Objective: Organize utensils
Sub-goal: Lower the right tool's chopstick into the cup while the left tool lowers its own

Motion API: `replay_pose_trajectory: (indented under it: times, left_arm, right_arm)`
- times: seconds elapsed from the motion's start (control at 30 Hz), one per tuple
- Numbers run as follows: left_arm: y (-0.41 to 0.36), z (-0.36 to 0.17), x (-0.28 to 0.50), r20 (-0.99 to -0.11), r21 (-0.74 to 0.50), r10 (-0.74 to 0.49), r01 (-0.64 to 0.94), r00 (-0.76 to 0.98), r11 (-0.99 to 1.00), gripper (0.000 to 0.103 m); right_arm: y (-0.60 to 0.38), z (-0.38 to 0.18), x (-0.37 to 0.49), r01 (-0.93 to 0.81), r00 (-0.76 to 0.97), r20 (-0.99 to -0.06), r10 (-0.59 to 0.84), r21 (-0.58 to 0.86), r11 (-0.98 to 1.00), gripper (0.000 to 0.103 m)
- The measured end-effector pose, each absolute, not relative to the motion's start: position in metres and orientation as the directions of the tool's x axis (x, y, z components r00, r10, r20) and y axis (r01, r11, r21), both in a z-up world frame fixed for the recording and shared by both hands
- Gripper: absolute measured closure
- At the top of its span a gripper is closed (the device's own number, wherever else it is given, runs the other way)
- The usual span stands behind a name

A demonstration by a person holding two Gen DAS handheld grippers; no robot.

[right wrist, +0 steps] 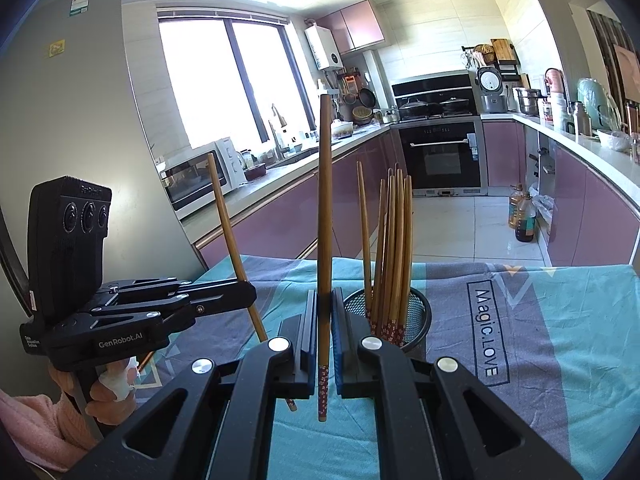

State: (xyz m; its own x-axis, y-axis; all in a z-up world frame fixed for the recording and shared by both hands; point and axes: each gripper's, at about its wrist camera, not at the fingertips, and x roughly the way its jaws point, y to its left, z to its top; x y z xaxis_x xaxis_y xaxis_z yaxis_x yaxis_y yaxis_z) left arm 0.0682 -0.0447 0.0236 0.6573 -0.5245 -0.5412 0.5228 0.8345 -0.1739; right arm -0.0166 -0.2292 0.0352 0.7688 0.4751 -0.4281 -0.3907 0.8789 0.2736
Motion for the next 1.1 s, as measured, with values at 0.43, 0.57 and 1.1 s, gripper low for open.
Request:
replay_pose_trajectory:
  times: [0.43, 0.57, 1.1]
  left_arm:
    - [-0.051, 0.043, 0.071, -0.498, -0.172, -0.544, 0.538, 0.675, 0.825, 0.096]
    - [-0.053, 0.048, 0.070, -0.483, -0.176, -0.555, 0.545, 0.678, 0.820, 0.096]
    - [-0.053, 0.063, 0.072, -0.449, -0.177, -0.554, 0.538, 0.701, 0.824, 0.096]
  right_arm:
    - [-0.227, 0.050, -0.015, -0.402, 0.783, -0.406, 0.471, 0.247, 0.882, 0.097]
    - [-0.229, 0.052, -0.013, -0.401, 0.786, -0.403, 0.469, 0.245, 0.883, 0.097]
    - [-0.233, 0.066, -0.004, -0.397, 0.808, -0.375, 0.455, 0.226, 0.890, 0.097]
